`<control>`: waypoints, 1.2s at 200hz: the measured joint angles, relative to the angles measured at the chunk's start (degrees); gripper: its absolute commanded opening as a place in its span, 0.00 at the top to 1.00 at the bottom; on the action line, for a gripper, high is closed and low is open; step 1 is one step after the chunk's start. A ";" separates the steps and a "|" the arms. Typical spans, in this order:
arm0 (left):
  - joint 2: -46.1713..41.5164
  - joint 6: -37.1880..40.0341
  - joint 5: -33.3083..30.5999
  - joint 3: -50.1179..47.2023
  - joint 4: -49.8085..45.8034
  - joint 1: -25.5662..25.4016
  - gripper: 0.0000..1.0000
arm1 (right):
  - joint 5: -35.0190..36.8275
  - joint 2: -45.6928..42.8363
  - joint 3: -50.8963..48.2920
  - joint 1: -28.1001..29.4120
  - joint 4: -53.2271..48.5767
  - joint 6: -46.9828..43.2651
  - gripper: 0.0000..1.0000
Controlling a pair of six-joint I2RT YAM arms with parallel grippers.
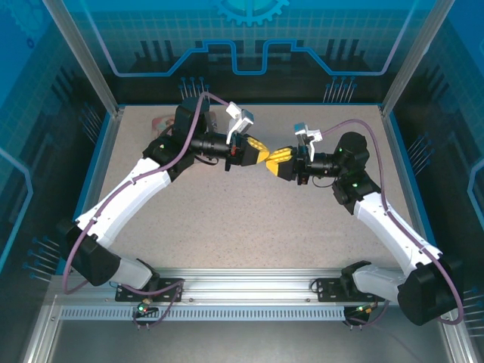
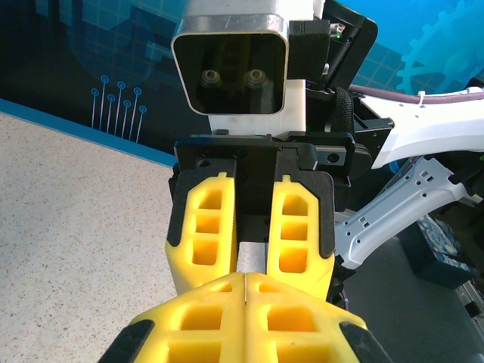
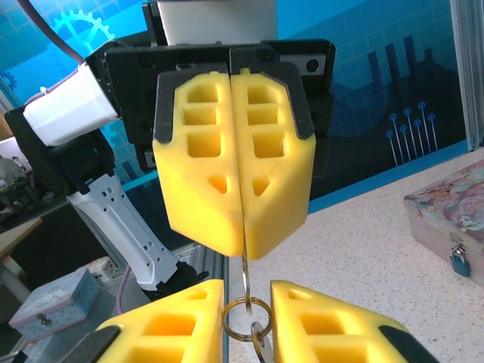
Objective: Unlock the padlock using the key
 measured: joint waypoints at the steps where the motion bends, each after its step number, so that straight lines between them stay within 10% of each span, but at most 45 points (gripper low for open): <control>1: 0.00 0.02 0.00 0.00 0.00 0.00 1.00 | 0.00 0.00 0.00 0.00 0.00 0.04 0.83; 90: -0.24 0.02 -0.22 -0.39 -0.33 0.04 1.00 | 0.02 0.00 0.04 0.00 -0.96 -1.09 1.00; 99: -0.35 0.07 -0.24 -0.39 -0.33 0.04 0.83 | 0.02 0.00 0.04 0.00 -1.20 -1.29 1.00; 126: -1.16 -0.24 -0.70 -1.16 0.66 0.33 0.72 | 0.68 -0.31 0.04 0.00 -3.34 -2.67 1.00; 240: -9.27 -6.97 -4.15 -12.79 10.21 5.84 0.67 | 2.80 -1.97 0.81 -0.07 -10.27 -6.86 1.00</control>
